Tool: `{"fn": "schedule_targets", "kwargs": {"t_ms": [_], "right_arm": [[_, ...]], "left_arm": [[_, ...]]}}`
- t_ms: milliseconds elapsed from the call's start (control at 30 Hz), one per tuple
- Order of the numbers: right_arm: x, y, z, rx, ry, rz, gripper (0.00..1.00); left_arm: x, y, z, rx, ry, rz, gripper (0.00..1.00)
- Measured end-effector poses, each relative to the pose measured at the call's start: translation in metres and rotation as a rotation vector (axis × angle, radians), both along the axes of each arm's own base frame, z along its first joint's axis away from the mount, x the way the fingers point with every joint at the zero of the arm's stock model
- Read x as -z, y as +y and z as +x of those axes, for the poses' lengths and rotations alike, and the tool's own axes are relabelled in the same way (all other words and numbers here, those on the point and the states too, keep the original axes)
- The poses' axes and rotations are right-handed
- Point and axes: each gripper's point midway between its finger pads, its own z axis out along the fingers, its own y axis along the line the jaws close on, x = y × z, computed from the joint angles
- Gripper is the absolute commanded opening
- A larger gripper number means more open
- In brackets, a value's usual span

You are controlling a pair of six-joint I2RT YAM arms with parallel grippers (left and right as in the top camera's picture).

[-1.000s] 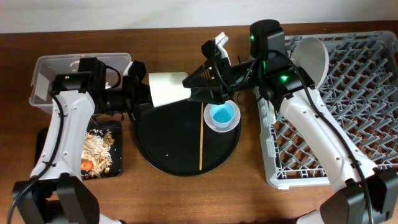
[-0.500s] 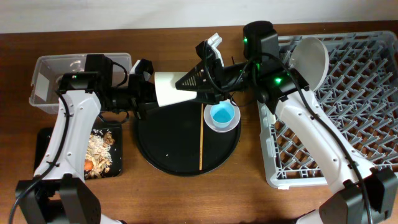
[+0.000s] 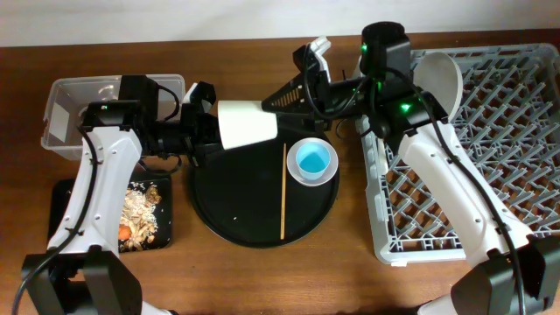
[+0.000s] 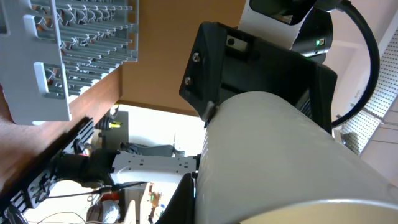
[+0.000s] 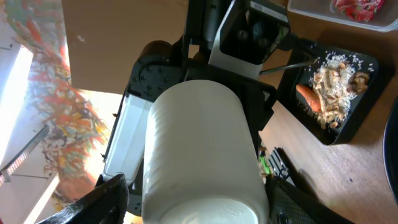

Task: Sort waste into correct bins and load items into the dishwasher rack

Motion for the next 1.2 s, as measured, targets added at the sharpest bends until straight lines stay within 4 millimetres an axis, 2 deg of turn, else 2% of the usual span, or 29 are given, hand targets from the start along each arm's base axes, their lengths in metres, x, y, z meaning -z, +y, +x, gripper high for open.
{"fn": "schedule_targets", "kwargs": {"t_ms": [367, 533, 900, 1033, 1200], "right_arm": [[0.004, 0.004, -0.007, -0.021, 0.04, -0.01, 0.74], [0.004, 0.004, -0.009, -0.029, 0.053, -0.01, 0.74], [0.004, 0.004, -0.009, -0.028, 0.053, -0.011, 0.76], [0.006, 0.013, -0.014, -0.038, 0.05, -0.02, 0.76], [0.006, 0.013, -0.011, -0.024, 0.044, -0.024, 0.73]], "left_arm": [[0.0, 0.001, 0.003, -0.003, -0.024, 0.004, 0.01], [0.001, 0.012, 0.009, -0.04, -0.027, 0.006, 0.01], [0.001, 0.012, 0.009, -0.04, -0.026, 0.009, 0.01], [0.001, 0.011, 0.008, -0.036, -0.025, 0.009, 0.01], [0.001, 0.01, 0.008, -0.034, -0.025, 0.009, 0.01]]}}
